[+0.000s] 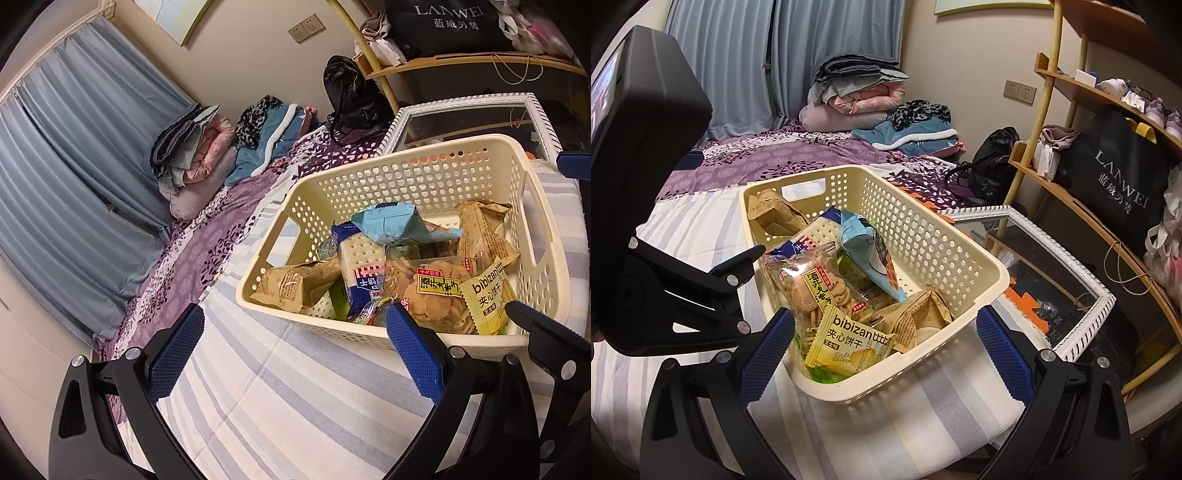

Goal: Organize snacks

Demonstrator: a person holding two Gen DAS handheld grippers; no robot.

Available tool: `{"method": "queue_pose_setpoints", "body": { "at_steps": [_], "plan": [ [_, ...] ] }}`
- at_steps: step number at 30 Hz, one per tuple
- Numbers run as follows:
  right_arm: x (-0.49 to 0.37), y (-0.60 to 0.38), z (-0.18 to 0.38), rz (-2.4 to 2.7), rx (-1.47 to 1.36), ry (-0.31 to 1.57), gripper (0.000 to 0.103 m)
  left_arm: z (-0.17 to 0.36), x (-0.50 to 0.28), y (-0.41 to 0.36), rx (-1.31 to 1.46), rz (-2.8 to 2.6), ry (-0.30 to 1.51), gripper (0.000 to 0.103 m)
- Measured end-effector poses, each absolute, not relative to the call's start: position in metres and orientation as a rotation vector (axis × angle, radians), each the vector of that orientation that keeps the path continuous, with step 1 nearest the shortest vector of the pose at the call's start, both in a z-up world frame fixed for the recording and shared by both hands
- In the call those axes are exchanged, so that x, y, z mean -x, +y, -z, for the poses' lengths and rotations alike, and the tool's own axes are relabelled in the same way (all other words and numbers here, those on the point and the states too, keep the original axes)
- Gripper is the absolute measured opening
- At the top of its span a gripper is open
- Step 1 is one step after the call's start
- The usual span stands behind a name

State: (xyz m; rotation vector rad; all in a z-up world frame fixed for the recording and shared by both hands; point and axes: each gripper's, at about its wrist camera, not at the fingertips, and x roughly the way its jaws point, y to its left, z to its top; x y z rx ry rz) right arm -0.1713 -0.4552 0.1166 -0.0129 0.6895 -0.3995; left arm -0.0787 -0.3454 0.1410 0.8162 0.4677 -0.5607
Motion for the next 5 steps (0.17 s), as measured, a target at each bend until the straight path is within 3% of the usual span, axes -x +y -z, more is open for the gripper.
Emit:
{"method": "queue_pose_setpoints", "body": {
  "at_steps": [5],
  "plan": [
    [0.17,-0.449,-0.118,0.385,0.018,0.691,0.098,-0.139,0.072,-0.334,-0.783,0.547,0.507,0.1]
  ]
}}
